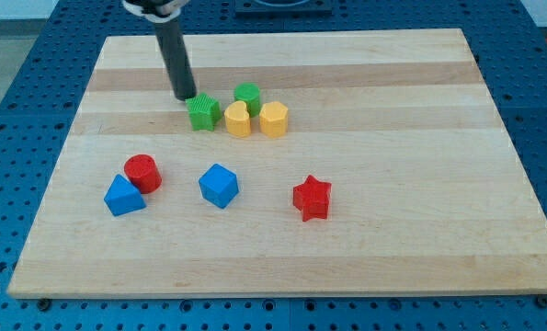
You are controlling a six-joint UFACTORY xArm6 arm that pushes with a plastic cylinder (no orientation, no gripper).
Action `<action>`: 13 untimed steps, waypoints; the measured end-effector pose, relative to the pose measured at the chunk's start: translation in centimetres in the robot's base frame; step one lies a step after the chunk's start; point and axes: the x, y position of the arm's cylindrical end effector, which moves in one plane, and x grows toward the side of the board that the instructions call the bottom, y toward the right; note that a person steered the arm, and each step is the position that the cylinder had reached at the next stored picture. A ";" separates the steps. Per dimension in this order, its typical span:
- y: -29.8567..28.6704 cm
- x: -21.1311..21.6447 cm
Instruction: Place the green star and yellow blocks in a diagonal line
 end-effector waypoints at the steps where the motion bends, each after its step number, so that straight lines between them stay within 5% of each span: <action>1: 1.2 0.0; 7: 7.0 -0.1; 11: -3.1 0.7; 13: -3.1 3.0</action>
